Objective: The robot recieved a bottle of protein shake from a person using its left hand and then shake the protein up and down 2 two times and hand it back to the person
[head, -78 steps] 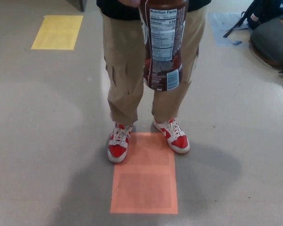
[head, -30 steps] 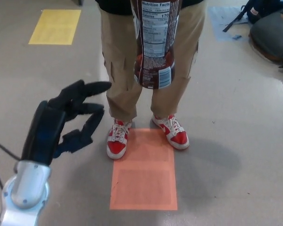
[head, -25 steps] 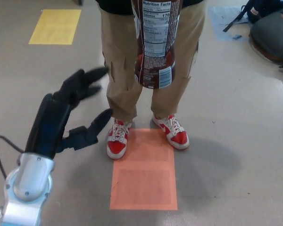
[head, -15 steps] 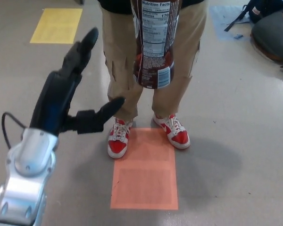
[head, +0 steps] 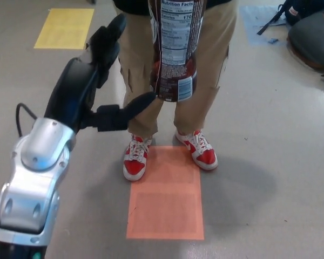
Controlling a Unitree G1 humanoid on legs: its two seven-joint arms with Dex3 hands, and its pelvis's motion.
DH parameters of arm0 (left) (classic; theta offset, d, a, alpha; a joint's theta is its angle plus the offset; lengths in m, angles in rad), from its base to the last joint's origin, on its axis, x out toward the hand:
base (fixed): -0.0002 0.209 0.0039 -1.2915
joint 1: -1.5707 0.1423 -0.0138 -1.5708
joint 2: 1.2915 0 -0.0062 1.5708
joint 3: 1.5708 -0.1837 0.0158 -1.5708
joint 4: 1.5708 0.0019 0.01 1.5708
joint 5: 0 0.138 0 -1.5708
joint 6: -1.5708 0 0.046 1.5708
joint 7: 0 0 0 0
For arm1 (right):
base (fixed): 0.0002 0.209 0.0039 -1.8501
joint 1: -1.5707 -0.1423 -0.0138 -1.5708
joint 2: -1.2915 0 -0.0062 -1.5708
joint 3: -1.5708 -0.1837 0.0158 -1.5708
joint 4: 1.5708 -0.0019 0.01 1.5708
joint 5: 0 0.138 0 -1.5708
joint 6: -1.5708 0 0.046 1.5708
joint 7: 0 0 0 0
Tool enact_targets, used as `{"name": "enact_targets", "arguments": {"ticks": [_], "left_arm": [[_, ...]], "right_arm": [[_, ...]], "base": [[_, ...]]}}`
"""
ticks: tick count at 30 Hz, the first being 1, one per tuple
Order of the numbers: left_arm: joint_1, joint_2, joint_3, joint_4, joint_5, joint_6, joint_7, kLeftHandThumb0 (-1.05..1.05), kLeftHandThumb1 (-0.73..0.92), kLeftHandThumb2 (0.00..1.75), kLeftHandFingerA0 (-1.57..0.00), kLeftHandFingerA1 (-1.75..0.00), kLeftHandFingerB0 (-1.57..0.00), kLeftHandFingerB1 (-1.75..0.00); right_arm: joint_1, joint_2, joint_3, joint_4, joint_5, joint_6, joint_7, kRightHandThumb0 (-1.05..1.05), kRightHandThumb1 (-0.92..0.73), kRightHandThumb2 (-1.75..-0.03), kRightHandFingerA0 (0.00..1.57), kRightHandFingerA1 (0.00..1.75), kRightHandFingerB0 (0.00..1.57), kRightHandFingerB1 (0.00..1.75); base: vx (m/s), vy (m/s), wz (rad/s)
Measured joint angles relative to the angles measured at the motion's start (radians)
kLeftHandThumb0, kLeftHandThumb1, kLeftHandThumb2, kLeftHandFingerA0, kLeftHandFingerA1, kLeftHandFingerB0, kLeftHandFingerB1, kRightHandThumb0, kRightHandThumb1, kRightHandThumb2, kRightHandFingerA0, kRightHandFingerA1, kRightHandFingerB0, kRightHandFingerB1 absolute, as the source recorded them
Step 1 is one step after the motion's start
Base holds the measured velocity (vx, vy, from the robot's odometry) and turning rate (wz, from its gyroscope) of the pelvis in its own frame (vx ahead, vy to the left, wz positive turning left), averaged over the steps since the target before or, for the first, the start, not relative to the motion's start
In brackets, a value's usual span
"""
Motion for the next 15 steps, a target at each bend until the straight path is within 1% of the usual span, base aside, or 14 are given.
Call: {"name": "enact_targets", "arguments": {"ticks": [3, 4, 9, 15], "left_arm": [[-0.030, -0.010, -0.003, -0.001, -0.014, 0.042, -0.009, -0.80, 0.43, 0.81, 0.00, 0.00, 0.00, -0.01], [-0.042, -0.015, -0.004, -0.002, -0.019, 0.057, -0.011, -0.81, 0.44, 0.81, 0.00, 0.00, 0.00, 0.00], [-0.105, -0.047, -0.010, -0.004, -0.041, 0.135, -0.024, -0.82, 0.46, 0.82, 0.00, 0.00, 0.00, 0.00], [-0.183, -0.082, -0.020, -0.002, -0.066, 0.230, -0.037, -0.82, 0.46, 0.81, 0.00, 0.00, 0.00, 0.00]], "right_arm": [[-0.005, 0.000, 0.000, 0.000, 0.000, 0.000, 0.000, -0.18, -0.70, -0.66, 1.05, 0.57, 0.90, 0.63], [-0.006, 0.000, 0.000, 0.000, 0.000, 0.000, 0.000, -0.17, -0.70, -0.69, 1.04, 0.60, 0.90, 0.66], [-0.012, 0.000, 0.000, 0.000, 0.000, 0.000, 0.000, -0.18, -0.72, -0.67, 1.05, 0.57, 0.88, 0.66], [-0.022, 0.000, 0.000, 0.000, -0.001, 0.000, 0.000, -0.20, -0.73, -0.68, 1.05, 0.60, 0.86, 0.68]], "base": [[0.00, 0.000, 0.00], [0.00, 0.000, 0.00], [0.00, 0.000, 0.00], [0.00, 0.000, 0.00]]}}
